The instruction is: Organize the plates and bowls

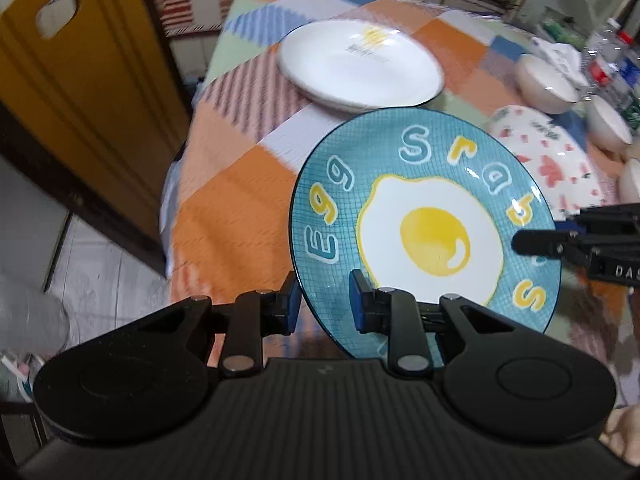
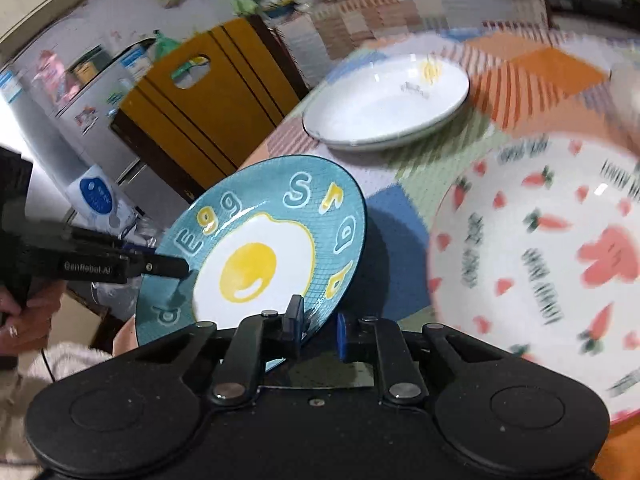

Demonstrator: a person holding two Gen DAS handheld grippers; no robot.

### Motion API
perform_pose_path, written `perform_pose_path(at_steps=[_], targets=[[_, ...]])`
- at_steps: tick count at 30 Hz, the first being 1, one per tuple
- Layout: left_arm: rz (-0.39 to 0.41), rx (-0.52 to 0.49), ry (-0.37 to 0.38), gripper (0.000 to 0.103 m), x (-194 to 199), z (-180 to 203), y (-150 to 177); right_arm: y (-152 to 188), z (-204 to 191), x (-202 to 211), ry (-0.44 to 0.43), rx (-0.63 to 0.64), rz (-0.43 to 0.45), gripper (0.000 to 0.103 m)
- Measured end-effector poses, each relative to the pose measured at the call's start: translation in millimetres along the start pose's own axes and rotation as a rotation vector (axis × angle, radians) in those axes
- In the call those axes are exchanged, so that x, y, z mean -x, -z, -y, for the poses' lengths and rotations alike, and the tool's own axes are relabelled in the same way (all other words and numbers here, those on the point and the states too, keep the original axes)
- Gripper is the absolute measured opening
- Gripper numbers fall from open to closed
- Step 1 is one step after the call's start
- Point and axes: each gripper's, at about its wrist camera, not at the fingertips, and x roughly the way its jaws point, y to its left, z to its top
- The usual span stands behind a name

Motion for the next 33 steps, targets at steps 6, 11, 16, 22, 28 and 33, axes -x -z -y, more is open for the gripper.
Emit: perform_pose_path(at_steps=[6,11,16,22,28,33], targets=[[0.021,-0.044,0.073,0.024,5.0,39.5,-19.7,-9.7,24.3,45.4,0.056,0.014,0.071,0.021],[-0.007,-0.072,0.126,0.024,-10.3,70.0,-35.4,-13.6,48.5,72.5,0.114,0.021,0.095,0.021],[-0.04,-0.063,0.162,0.024,-31.6,95.1,-44.4,-14.7,74.5,85.8,0.157,0.007,0.084,0.021],[-0.073,-0.07,0.172,0.024,-54.9,117.6,-48.9,-7.3,100.3,89.6,0.177,-0.034,0.059,0.021],[-0.08,-0.115,0.148,0.025,-69.9,135.4,-56.9,4.3,122.5,86.6,0.177,-0.13,0.051,0.021],[-0.111,-0.116,0.127,0.026,-80.6,144.9,-65.0,4.5,128.7,85.2,0.205,-0.15,0.041,0.021]])
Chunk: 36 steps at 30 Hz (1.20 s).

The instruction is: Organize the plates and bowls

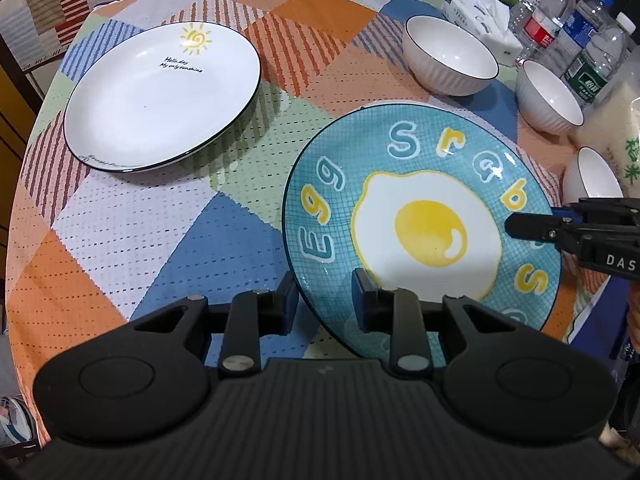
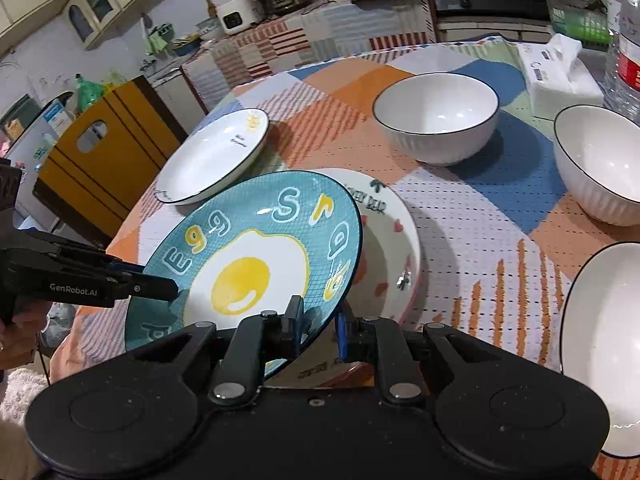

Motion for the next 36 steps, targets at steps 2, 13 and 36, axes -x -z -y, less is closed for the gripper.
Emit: perform_pose_path(at_steps=[2,13,36], targets=[[-0.011,-0.003,-0.006,0.026,-3.2,3.6,-3.1,-1.2,0.6,-0.4,0.011,-0.007,-0.007,0.021],[-0.04,0.02,0.0,0.026,-16.1,8.8,-11.1,-11.9,1.1,-10.0,0.107,0.05,-0.064,0.028],[-0.044,0.07,0.052,0.027,-13.1,3.0,-9.2,-12.0,-61.8,-34.3,0.515,0.321,-0.181,0.042]])
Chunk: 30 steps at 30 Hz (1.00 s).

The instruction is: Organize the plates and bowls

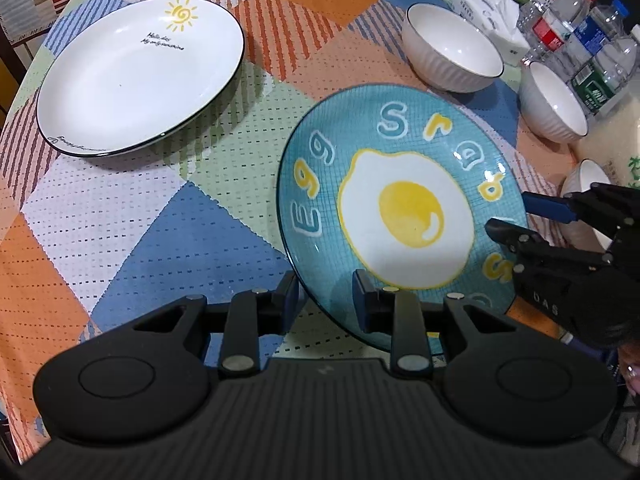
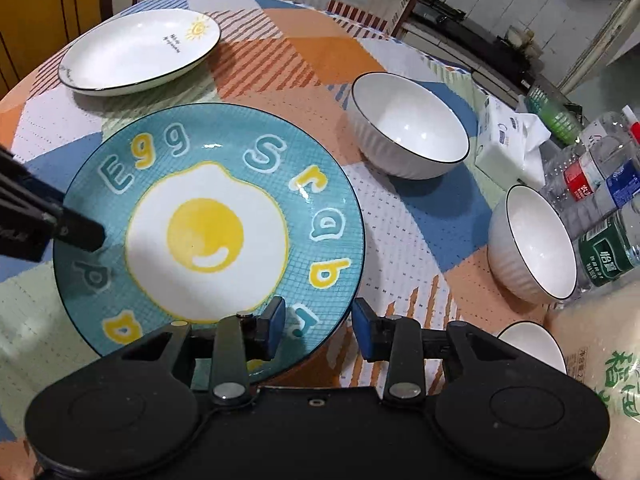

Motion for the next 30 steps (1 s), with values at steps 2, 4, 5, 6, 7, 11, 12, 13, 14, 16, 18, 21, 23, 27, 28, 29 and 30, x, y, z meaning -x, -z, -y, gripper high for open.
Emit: perform_pose_path(at_steps=[2,4,5,6,7,11,12,13,14,16,18,21,23,27,28,29,30], targets=[[0.007,0.01,0.031,0.027,11.0,-4.4,-0.1,-0.2,6.5,3.4,-0.022,-0.034,0.013,0.042],[0.033,0.009,0.059,0.027,28.7,-8.7,-0.6,-1.4,11.8,15.7,-0.068,-0.052,0.056,0.042],[0.043,0.009,0.06,0.027,37.0,-10.3,-1.2,-2.8,12.3,22.9,-0.091,-0.051,0.084,0.042],[0.055,0.004,0.058,0.027,47.3,-12.4,-2.5,-5.5,13.3,32.5,-0.119,-0.047,0.117,0.042],[0.067,0.0,0.052,0.027,56.5,-14.2,-4.0,-7.7,14.0,40.1,-0.137,-0.042,0.14,0.042],[0.102,-0.038,-0.009,0.03,90.5,-23.8,-12.8,-13.5,12.8,65.7,-0.245,0.01,0.19,0.042],[0.107,-0.04,-0.031,0.031,99.1,-27.8,-15.1,-14.7,11.5,72.0,-0.27,0.035,0.208,0.042],[0.113,-0.035,-0.041,0.034,106.0,-32.8,-17.8,-16.4,10.5,77.4,-0.293,0.056,0.226,0.042],[0.123,-0.03,-0.036,0.035,112.3,-38.2,-19.3,-19.1,10.0,82.1,-0.319,0.07,0.244,0.042],[0.182,-0.037,-0.025,0.036,127.9,-49.4,-21.9,-25.9,10.0,87.8,-0.368,0.076,0.279,0.043],[0.236,-0.074,-0.089,0.038,140.2,-55.2,-23.1,-33.3,8.3,90.2,-0.405,0.084,0.31,0.047],[0.249,-0.112,-0.124,0.041,147.2,-66.0,-28.4,-51.9,-5.7,90.2,-0.448,0.152,0.299,0.046],[0.215,-0.111,-0.122,0.041,144.6,-77.1,-34.2,-69.0,-18.1,90.7,-0.47,0.196,0.297,0.046],[0.228,-0.093,-0.126,0.041,138.4,-104.0,-42.2,-100.0,-34.5,95.7,-0.507,0.276,0.306,0.047],[0.232,-0.073,-0.119,0.041,134.8,-112.9,-44.3,-107.1,-37.3,94.1,-0.511,0.288,0.314,0.048],[0.223,-0.056,-0.116,0.041,129.5,-123.6,-49.0,-115.7,-40.3,89.3,-0.515,0.299,0.326,0.052],[0.21,-0.053,-0.131,0.041,123.9,-130.3,-52.3,-120.4,-41.2,84.9,-0.517,0.298,0.334,0.057]])
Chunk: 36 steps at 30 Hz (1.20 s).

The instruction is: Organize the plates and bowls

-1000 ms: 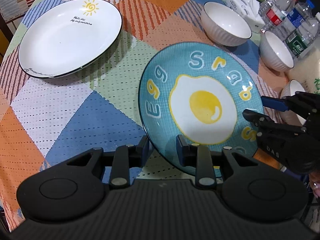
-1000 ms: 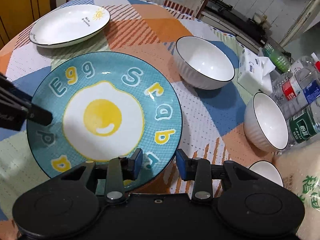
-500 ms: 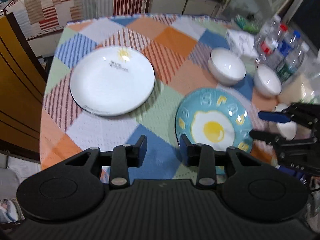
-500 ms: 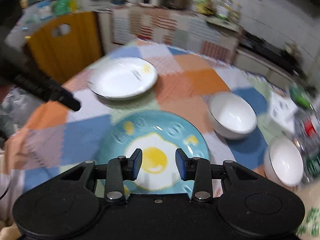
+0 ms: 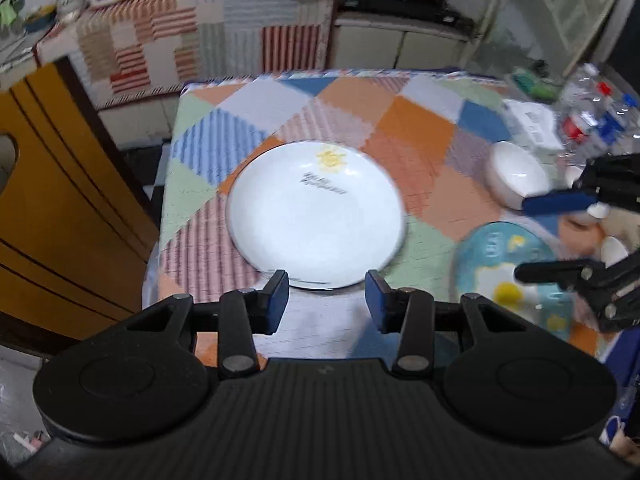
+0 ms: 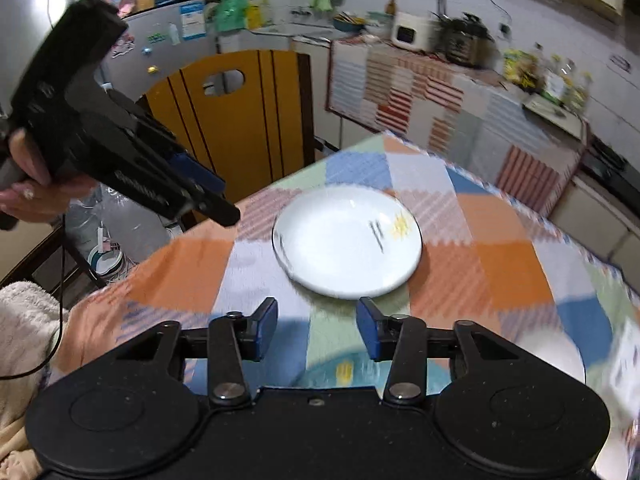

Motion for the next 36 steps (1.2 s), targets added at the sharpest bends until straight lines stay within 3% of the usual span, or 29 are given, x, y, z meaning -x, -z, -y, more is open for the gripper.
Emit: perform_pose_path(at_steps=[5,8,12,19,22,26,30,31,32,36], targets=[[0.001,-0.026,-0.053,0.041,-37.5,-26.8,-6.6,3.9,37.1,-54.4,-0.015,-0.225,-0.019,0.057],[0.05,-0.022,-0.096,0.041,-54.8,-38.0,-1.4,13.4,56.8,-82.7,-0.033,-0.337,-0.002,0.057],[0.059,-0.063,-0.135,0.041,-82.9,-39.8,3.7,19.7,74.2,-115.4,-0.048,-0.409,-0.023,0.057],[0.0,0.041,-0.14,0.041,-126.2,-53.0,-0.2,28.1,106.2,-155.4,-0.078,-0.511,-0.106,0.058],[-0.01,0.13,-0.084,0.041,-132.9,-67.5,3.5,30.4,111.9,-160.1,-0.118,-0.543,-0.104,0.038],[-0.013,0.197,-0.053,0.039,-138.0,-78.3,3.5,26.3,114.5,-167.9,-0.12,-0.543,-0.11,0.036],[-0.031,0.202,-0.016,0.03,-146.6,-72.7,2.2,28.0,115.9,-176.6,-0.118,-0.559,-0.097,0.034],[-0.033,0.208,-0.001,0.027,-148.3,-70.0,3.2,28.9,115.8,-180.1,-0.112,-0.567,-0.092,0.032],[-0.039,0.219,0.019,0.026,-150.3,-68.0,3.6,29.7,115.2,-184.0,-0.095,-0.57,-0.094,0.023],[-0.035,0.215,-0.032,0.027,-151.1,-54.8,3.6,36.1,114.5,-182.6,-0.105,-0.551,-0.054,0.021]])
